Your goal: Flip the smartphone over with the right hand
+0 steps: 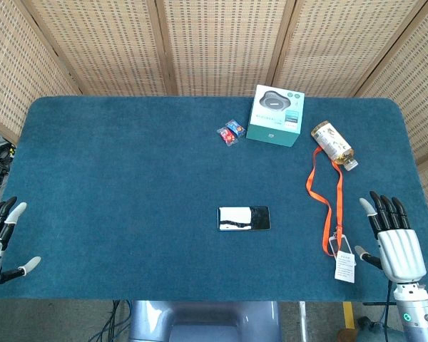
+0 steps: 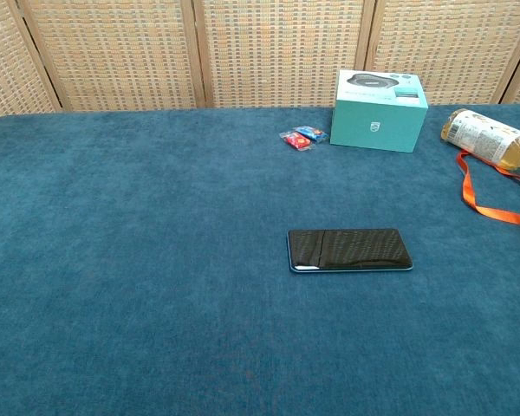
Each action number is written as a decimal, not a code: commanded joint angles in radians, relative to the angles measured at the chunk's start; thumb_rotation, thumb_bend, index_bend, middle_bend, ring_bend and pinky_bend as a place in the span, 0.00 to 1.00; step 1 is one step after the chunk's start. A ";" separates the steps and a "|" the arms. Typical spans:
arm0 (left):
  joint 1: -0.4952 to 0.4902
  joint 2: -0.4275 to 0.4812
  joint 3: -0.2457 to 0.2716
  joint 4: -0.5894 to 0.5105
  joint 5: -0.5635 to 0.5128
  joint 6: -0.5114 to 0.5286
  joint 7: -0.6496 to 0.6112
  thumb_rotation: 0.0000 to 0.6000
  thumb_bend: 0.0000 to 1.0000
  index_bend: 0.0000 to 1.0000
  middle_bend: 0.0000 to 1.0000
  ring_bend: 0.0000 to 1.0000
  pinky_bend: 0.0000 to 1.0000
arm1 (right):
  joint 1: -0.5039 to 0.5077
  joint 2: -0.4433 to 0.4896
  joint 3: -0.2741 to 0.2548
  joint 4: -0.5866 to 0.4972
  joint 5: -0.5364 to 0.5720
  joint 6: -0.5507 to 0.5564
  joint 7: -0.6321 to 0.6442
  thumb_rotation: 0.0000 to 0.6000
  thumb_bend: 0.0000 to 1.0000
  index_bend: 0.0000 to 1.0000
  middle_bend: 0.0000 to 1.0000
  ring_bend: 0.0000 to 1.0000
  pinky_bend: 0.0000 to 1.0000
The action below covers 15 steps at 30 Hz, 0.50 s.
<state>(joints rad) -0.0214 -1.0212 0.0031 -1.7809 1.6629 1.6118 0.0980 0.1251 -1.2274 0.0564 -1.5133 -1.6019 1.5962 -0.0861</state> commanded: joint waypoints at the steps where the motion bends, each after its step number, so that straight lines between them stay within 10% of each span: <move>1: 0.001 0.000 -0.001 0.002 0.002 0.004 -0.004 1.00 0.00 0.00 0.00 0.00 0.00 | -0.001 -0.001 -0.001 0.001 -0.001 -0.004 -0.001 1.00 0.00 0.04 0.00 0.00 0.00; 15: -0.014 -0.011 -0.012 0.014 -0.015 -0.020 -0.003 1.00 0.00 0.00 0.00 0.00 0.00 | 0.106 -0.012 0.004 -0.017 -0.040 -0.165 -0.036 1.00 0.03 0.13 0.00 0.00 0.00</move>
<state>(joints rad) -0.0315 -1.0290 -0.0071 -1.7693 1.6500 1.5966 0.0912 0.1802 -1.2355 0.0503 -1.5198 -1.6272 1.4959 -0.0977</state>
